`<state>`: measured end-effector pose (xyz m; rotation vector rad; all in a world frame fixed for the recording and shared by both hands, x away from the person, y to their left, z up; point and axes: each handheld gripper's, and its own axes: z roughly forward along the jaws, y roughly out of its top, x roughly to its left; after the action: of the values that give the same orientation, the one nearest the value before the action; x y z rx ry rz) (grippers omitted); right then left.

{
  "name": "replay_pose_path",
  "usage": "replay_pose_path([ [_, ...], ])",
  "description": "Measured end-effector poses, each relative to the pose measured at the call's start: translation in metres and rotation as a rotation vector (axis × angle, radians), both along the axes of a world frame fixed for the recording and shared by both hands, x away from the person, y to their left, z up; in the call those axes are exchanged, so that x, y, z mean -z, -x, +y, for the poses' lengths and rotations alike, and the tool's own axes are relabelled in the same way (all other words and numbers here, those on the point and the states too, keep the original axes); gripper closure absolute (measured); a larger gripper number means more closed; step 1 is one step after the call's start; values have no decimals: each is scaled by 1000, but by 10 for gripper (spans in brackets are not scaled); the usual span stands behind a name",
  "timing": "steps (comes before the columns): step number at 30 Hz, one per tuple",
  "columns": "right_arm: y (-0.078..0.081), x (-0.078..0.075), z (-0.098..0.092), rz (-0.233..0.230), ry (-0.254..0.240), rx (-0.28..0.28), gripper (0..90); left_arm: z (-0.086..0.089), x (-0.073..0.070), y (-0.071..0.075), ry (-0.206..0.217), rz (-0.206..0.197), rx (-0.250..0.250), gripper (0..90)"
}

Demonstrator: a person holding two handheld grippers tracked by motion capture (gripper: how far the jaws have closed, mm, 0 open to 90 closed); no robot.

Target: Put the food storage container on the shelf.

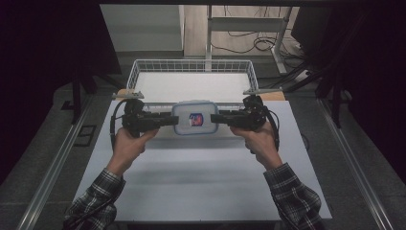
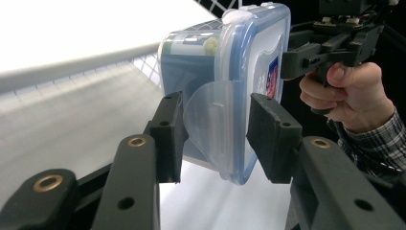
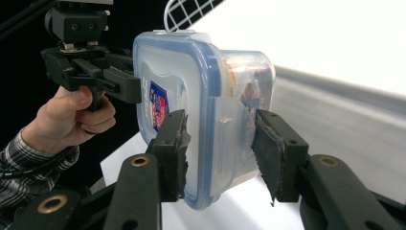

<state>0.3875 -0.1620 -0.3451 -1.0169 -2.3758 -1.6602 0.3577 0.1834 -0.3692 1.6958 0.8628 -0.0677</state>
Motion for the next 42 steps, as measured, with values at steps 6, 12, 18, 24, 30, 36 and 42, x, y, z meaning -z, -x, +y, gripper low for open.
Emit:
replay_pose_path([
  [6,-15,-15,7,-6,-2,1,557,6,-18,-14,-3,-14,-21,574],
  [12,-29,-25,12,-12,6,10,552,8,-30,-29,-12,-18,-37,570],
  [18,-44,-31,15,-16,7,29,546,9,-36,-44,-4,-11,-51,569],
  [24,-57,-34,18,8,10,56,540,10,-41,-62,-6,13,-53,567],
  [30,-72,-38,19,16,6,76,534,9,-42,-77,-2,25,-60,566],
  [36,-86,-33,20,36,5,103,526,6,-32,-89,19,57,-77,563],
  [42,-91,-28,20,64,28,124,517,2,-26,-96,9,55,-80,527],
])
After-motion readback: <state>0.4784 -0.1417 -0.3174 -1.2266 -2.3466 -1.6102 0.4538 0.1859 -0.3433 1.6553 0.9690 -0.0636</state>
